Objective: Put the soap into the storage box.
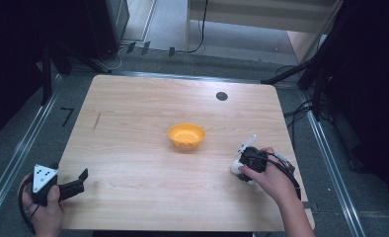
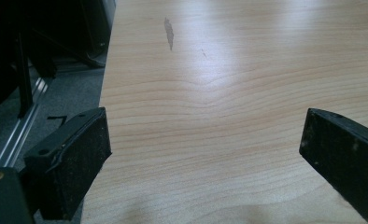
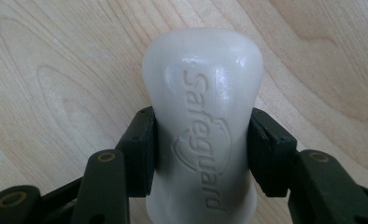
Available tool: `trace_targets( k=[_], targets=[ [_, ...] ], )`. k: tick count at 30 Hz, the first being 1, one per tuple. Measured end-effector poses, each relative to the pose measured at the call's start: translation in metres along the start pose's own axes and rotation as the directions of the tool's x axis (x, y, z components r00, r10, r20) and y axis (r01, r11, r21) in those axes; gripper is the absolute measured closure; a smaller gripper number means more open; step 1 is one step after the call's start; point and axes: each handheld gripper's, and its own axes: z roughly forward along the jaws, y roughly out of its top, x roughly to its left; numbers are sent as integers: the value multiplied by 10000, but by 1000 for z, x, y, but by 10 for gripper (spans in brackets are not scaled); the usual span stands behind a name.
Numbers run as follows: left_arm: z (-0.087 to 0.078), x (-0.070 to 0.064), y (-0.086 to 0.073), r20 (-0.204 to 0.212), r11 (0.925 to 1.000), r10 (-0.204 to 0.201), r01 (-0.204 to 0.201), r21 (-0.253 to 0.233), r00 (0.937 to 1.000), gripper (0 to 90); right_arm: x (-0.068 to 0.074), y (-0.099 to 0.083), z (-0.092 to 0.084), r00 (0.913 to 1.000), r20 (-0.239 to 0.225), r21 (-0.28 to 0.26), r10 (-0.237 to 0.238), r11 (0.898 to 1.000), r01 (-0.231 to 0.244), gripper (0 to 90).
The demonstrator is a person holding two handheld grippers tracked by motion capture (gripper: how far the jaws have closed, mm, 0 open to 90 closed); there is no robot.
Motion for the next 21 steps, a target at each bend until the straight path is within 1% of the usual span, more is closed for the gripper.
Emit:
trace_targets(
  k=[3,10,14,15,21],
  targets=[
    [0,0,0,1,10000,2,-2,1,10000,22,1,0,0,10000,19,106,13,9999,-13,501],
    [0,0,0,17,10000,-13,13,23,10000,22,0,2,0,9996,-43,190,-288,9994,289,498],
    [0,0,0,6,10000,-23,23,22,10000,22,0,0,0,9992,-90,58,-394,9992,394,499],
    [0,0,0,14,10000,-21,21,36,10000,22,0,-1,0,9994,-58,-25,-331,9994,331,503],
    [0,1,0,25,10000,-42,42,77,10000,22,-1,-3,0,9993,-121,-147,-353,9993,352,512]
  ],
)
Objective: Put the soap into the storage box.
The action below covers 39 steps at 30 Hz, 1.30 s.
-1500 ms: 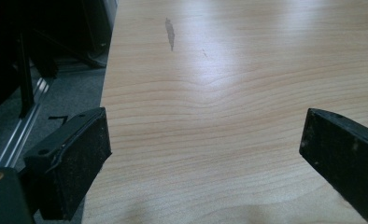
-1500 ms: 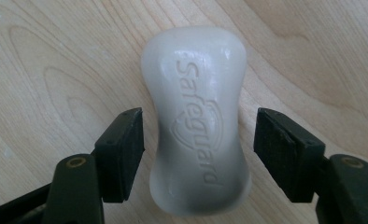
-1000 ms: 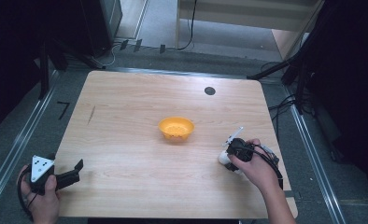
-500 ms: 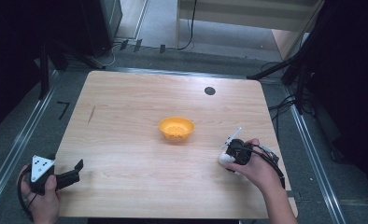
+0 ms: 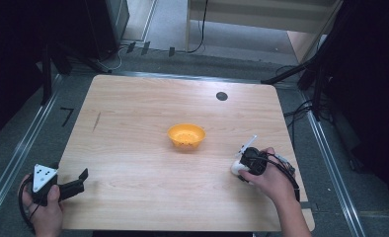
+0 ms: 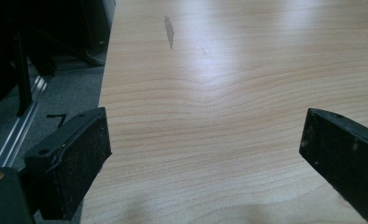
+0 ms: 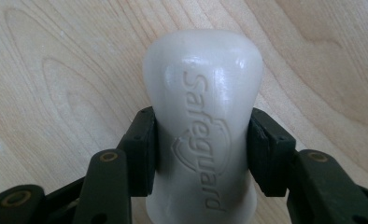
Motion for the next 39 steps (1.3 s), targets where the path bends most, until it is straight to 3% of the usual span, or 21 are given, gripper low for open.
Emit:
trace_targets(
  k=[21,39],
  targets=[
    [0,1,0,11,10000,-77,77,-31,10000,22,-7,-10,-2,9996,-274,-657,8,9978,-26,515],
    [0,2,0,2,9998,-216,216,-52,9998,22,-6,5,-29,9966,102,-1284,-812,9883,818,515]
  ],
)
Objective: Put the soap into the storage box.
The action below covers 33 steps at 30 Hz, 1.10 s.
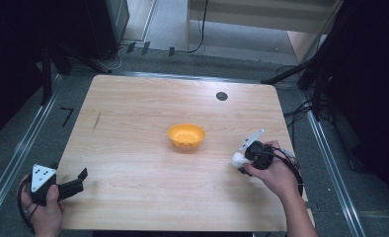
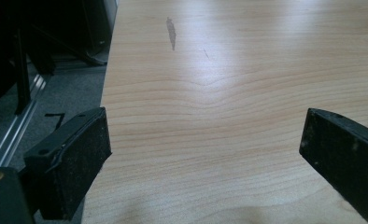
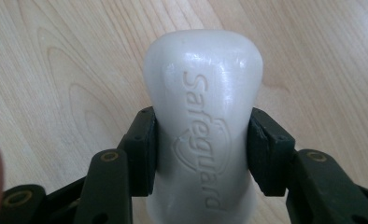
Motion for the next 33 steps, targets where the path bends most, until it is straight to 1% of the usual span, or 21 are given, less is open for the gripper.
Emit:
trace_targets(
  k=[1,3,5,6,10,13,16,17,18,20,21,22,23,26,27,28,29,30,31,33],
  targets=[
    [0,0,0,20,10000,-12,12,-16,10000,22,-1,2,0,9999,20,11,-164,9999,164,515],
    [0,0,0,41,10000,-32,32,-28,10000,22,0,6,-2,9999,77,76,-152,9999,151,515],
    [0,0,0,49,10000,-34,34,-32,10000,22,-1,10,-4,9995,111,-58,-305,9995,306,515],
    [0,0,0,45,10000,-30,30,-30,10000,22,-1,12,-5,9995,92,-94,-290,9995,291,515],
    [0,0,0,43,10000,-19,19,-22,10000,22,-2,20,-9,9988,171,-211,-466,9987,469,515],
    [0,0,0,37,10000,-29,29,-17,10000,22,-2,26,-11,9980,246,-73,-574,9983,576,516],
    [0,0,0,30,10000,-4,4,-23,10000,22,-4,28,-11,9972,287,-133,-685,9975,689,515],
    [0,0,0,15,10000,-18,18,-33,10000,22,-4,29,-12,9979,239,-105,-600,9981,603,515],
    [0,0,0,-5,10000,-27,27,-38,10000,22,-5,29,-11,9970,261,-218,-728,9971,734,516],
    [0,1,0,-2,10000,-47,47,-57,10000,22,-5,31,-12,9977,228,-118,-643,9978,646,515],
    [0,1,0,-4,10000,-46,46,-60,10000,22,-6,32,-11,9965,235,-170,-805,9966,809,515],
    [0,1,0,-10,10000,-35,35,-51,10000,22,-6,33,-11,9968,247,-79,-761,9971,763,515],
    [0,0,0,-16,10000,-30,30,-53,10000,22,-6,34,-11,9959,218,-103,-882,9960,884,515],
    [0,0,0,-14,10000,-34,34,-50,10000,22,-5,38,-11,9965,176,10,-821,9966,821,515],
    [0,0,0,-15,10000,-46,46,-57,10000,22,-7,40,-10,9947,204,-13,-1009,9949,1009,515],
    [0,1,0,-22,10000,-55,55,-58,10000,22,-6,41,-11,9957,183,38,-913,9958,912,515],
    [0,1,0,-22,10000,-57,57,-52,10000,22,-7,43,-10,9942,197,-12,-1056,9944,1056,516],
    [0,1,0,-17,10000,-64,64,-47,10000,22,-7,44,-11,9948,206,-3,-996,9950,997,515],
    [0,1,0,-24,10000,-55,55,-49,10000,22,-8,45,-10,9939,190,-46,-1089,9940,1090,515],
    [0,1,0,-27,10000,-56,56,-58,10000,22,-8,49,-10,9937,212,-8,-1097,9940,1097,515]
  ],
)
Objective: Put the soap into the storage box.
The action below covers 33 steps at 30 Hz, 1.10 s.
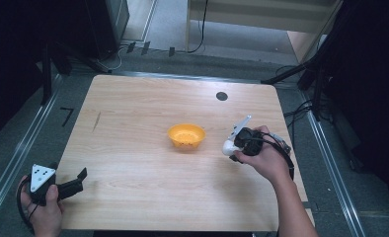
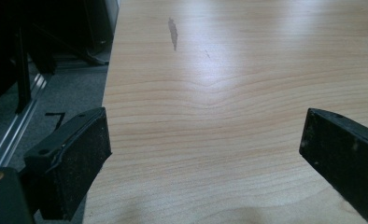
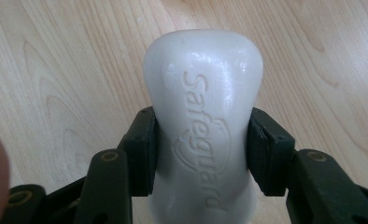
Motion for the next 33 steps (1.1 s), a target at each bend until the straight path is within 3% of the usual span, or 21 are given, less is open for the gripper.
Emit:
trace_targets(
  k=[18,24,33],
  targets=[
    [0,1,0,-4,10000,-40,40,1,10000,22,-3,36,2,9971,-31,200,-760,9969,760,515],
    [0,1,0,10,10000,-54,54,-23,10000,22,-3,49,4,9915,73,210,-1295,9914,1294,514],
    [0,1,0,29,10000,-71,71,-21,10000,22,-5,62,5,9889,46,78,-1486,9889,1486,514]
  ],
)
